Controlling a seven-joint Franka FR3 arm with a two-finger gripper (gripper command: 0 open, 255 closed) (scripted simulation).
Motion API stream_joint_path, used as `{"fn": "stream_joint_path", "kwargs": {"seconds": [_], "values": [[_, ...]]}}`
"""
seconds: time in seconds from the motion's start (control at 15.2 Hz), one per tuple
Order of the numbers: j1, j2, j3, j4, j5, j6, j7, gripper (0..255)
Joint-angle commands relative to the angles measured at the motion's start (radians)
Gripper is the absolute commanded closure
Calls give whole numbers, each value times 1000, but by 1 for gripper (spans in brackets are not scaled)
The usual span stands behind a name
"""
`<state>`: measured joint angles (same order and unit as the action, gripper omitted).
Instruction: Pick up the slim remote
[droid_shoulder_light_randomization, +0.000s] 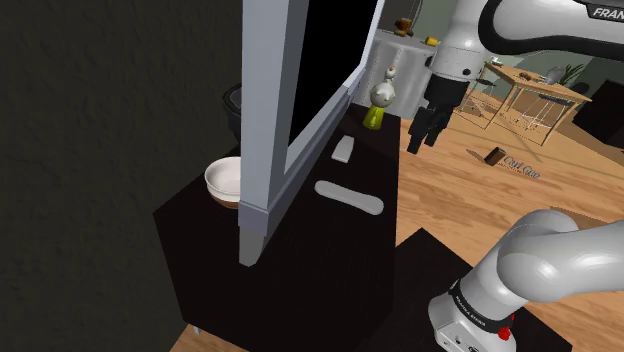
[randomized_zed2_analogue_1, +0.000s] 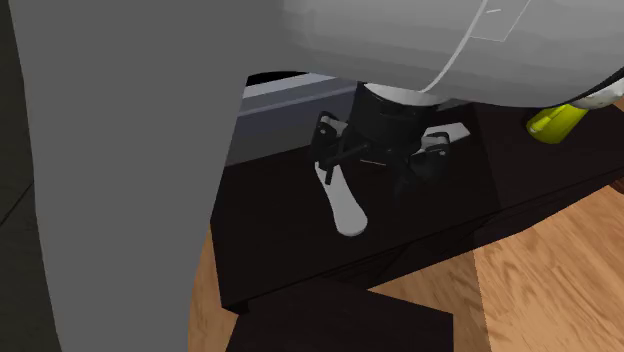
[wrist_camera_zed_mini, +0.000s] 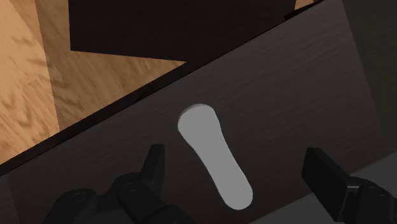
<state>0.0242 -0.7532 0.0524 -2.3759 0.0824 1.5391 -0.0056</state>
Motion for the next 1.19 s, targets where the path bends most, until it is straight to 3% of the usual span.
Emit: {"fn": "stream_joint_path", "kwargs": {"seconds": [0.0,0.59,1.12], "values": [[0,0,0,0,0,0,0,0],[62,173,7,-151,-39,364,-191,0],[105,425,22,-188,-79,693,-335,0]]}}
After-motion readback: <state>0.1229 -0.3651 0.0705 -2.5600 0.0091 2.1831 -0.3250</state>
